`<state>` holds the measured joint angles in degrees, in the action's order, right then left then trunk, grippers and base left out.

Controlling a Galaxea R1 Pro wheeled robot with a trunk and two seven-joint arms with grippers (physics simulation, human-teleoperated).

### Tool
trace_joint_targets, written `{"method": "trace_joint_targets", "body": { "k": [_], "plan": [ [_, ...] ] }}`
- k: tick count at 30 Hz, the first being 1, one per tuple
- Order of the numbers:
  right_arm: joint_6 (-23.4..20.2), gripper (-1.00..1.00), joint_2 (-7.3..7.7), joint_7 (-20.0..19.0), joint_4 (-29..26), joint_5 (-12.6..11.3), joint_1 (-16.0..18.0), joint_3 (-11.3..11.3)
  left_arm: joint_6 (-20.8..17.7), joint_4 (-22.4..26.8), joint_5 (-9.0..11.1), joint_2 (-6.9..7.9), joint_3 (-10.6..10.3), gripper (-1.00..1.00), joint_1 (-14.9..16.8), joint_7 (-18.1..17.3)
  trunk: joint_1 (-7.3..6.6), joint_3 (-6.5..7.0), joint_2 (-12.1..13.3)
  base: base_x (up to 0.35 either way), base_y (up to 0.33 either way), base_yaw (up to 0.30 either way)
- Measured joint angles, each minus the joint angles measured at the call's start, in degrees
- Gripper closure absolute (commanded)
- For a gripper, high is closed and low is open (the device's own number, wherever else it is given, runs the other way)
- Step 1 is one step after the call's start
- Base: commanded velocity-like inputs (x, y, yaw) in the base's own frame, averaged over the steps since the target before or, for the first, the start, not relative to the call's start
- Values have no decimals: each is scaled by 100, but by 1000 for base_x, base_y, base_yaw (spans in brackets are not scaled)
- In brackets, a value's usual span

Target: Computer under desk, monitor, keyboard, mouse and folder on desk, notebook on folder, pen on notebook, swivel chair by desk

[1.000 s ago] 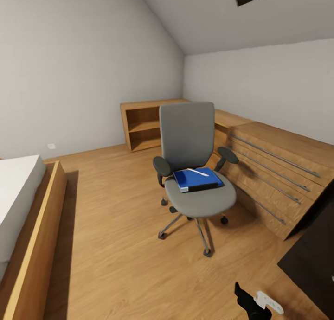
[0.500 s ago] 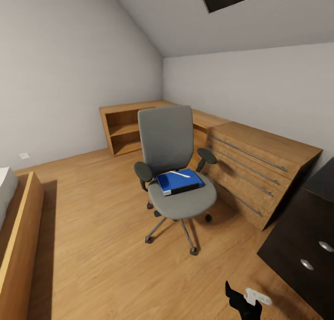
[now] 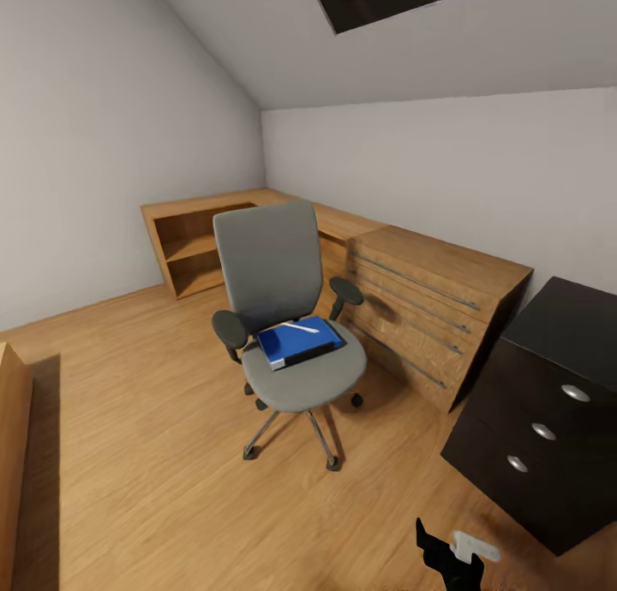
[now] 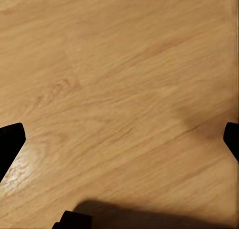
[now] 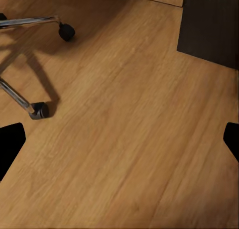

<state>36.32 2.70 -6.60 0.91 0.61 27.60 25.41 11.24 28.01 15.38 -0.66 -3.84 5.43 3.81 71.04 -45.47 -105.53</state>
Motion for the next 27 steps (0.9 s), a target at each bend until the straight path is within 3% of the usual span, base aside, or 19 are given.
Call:
{"method": "trace_joint_targets", "body": {
  "k": [3, 8, 12, 27],
  "plan": [
    [254, -100, -18, -2, 1, 6, -34, -2, 15, -56, 2, 2, -3, -100, 0, -1, -66, 56, 120, 0, 0, -259],
    [1121, -100, -155, -12, -2, 178, -236, -7, 54, -261, 2, 9, -5, -100, 0, -5, -176, 158, 321, 0, 0, -244],
    [1544, -100, -224, -15, -3, 263, -323, -5, 255, -304, -6, 9, -5, -100, 0, -6, -264, 250, 481, 0, 0, -200],
    [1749, -100, -184, -17, 3, 298, -387, 2, 493, -329, -10, -4, -13, -100, -1, 0, -593, 557, 1083, 0, 0, -52]
  ]
}}
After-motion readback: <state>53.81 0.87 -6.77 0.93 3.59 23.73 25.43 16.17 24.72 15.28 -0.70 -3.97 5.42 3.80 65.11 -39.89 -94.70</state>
